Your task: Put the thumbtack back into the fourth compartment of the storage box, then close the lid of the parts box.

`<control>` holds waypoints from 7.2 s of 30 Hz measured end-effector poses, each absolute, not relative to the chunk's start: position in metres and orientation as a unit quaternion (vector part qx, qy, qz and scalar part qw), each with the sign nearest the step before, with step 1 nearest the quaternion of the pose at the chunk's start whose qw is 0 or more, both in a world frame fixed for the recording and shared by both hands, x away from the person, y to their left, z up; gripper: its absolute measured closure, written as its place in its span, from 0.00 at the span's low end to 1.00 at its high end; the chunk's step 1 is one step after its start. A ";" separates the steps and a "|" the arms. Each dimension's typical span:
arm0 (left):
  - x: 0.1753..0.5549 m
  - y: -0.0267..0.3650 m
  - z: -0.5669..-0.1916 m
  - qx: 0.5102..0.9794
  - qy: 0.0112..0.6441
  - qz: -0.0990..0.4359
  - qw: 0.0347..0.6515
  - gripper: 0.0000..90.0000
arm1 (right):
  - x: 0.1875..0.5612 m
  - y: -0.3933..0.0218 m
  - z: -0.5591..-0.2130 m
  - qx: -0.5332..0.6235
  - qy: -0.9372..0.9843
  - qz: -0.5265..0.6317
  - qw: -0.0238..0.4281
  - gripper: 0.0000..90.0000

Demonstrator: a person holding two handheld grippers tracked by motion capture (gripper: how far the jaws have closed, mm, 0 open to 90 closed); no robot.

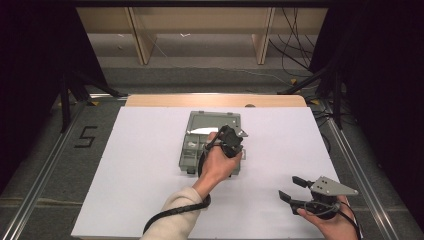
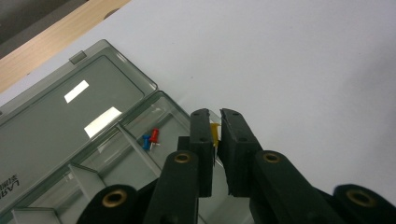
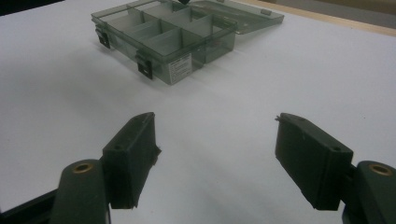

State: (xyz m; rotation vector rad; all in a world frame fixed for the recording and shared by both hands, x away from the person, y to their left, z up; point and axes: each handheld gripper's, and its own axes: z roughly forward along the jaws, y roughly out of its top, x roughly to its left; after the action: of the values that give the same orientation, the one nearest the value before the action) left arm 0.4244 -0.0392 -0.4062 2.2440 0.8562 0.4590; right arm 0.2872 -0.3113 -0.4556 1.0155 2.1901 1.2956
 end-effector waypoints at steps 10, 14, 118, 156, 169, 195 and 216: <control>0.441 -0.037 -0.409 0.854 0.342 0.191 0.342 0.92 | 0.287 -0.312 -0.455 0.365 0.784 0.462 0.197 0.33; 0.446 -0.036 -0.413 0.852 0.347 0.196 0.338 0.92 | 0.287 -0.312 -0.455 0.365 0.784 0.462 0.197 0.33; 0.372 0.131 -0.408 0.739 0.424 0.241 0.465 0.27 | 0.300 -0.320 -0.456 0.381 0.775 0.460 0.207 0.33; 0.559 0.118 -0.452 0.711 0.613 0.095 0.332 0.74 | 0.302 -0.328 -0.459 0.424 0.768 0.428 0.219 0.33; 0.557 0.120 -0.459 0.699 0.644 0.058 0.305 0.96 | 0.340 -0.304 -0.442 0.409 0.777 0.429 0.213 0.42; 0.526 0.120 -0.468 0.642 0.648 0.139 0.387 0.99 | 0.543 -0.176 -0.428 0.602 0.728 0.323 0.056 0.73; 0.522 0.123 -0.470 0.661 0.617 0.147 0.401 1.00 | 0.551 -0.153 -0.437 0.689 0.683 0.235 0.058 0.98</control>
State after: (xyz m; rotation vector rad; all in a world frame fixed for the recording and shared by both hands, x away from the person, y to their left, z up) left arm 0.5223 0.1225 -0.4701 1.6714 1.5612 0.3718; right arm 0.5515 -0.1527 -0.4368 2.0888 2.0693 0.7109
